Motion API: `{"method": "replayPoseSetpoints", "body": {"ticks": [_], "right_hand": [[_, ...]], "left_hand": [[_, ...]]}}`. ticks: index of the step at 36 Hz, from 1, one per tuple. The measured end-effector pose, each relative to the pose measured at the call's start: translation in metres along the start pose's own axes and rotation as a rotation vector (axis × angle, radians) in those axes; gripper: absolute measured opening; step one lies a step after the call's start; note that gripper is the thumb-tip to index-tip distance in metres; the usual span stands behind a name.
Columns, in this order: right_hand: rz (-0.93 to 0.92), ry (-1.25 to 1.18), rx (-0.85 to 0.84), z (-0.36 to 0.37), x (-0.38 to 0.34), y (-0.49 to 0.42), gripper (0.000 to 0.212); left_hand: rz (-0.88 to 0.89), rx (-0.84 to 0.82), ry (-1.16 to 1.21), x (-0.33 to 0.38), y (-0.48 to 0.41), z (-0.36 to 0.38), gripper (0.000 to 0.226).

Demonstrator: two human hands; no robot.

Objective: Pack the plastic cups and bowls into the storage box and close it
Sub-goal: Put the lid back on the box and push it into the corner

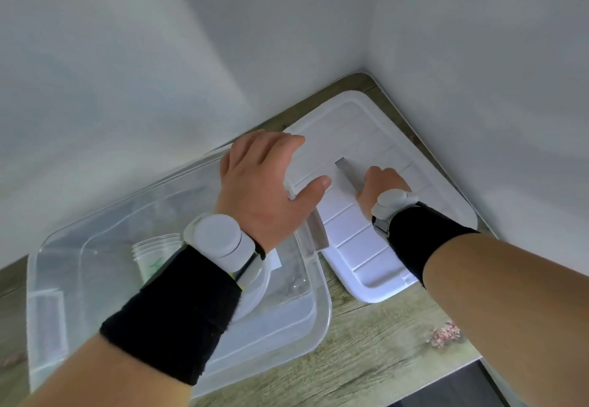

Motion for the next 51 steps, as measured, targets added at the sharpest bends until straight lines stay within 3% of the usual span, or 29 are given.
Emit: {"method": "replayPoseSetpoints", "body": {"ticks": [8,14,17,22,31,38,42,45,51], "right_hand": [[0.031,0.058,-0.048,-0.007,0.001,0.007,0.032],[0.095,0.021,0.044,-0.048,0.012,0.019,0.048],[0.11,-0.044,0.07,-0.076,0.013,0.024,0.033],[0.083,-0.132,0.141,-0.119,0.006,0.045,0.032],[-0.28,-0.078,0.266,-0.161,-0.071,0.122,0.044],[-0.627,0.155,0.269,-0.146,-0.191,0.201,0.017],[-0.735,0.289,0.279,-0.123,-0.228,0.229,0.011],[-0.809,0.377,0.266,-0.097,-0.252,0.243,0.025],[-0.893,0.489,0.218,-0.051,-0.279,0.256,0.025]], "left_hand": [[-0.073,0.005,0.007,-0.011,0.005,-0.015,0.061],[-0.12,0.035,0.05,-0.017,0.011,-0.042,0.063],[-0.168,0.058,0.095,-0.019,0.011,-0.058,0.064],[-0.196,0.13,0.149,-0.018,0.01,-0.097,0.067],[-0.206,0.247,0.251,-0.043,0.037,-0.181,0.069],[-0.43,0.312,0.254,-0.138,0.099,-0.233,0.072],[-0.584,0.246,0.267,-0.184,0.131,-0.231,0.064],[-0.707,0.182,0.251,-0.22,0.16,-0.229,0.055],[-0.883,0.058,0.237,-0.274,0.215,-0.213,0.059]]}}
Point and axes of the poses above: each hand's wrist, its own y-axis away from the middle knuckle, its own z-axis out of the palm, x = y × z, the point moved 8 cm from there along -y, towards the middle knuckle, and after that the axes turned 9 degrees about x, right-handed, at the moved point
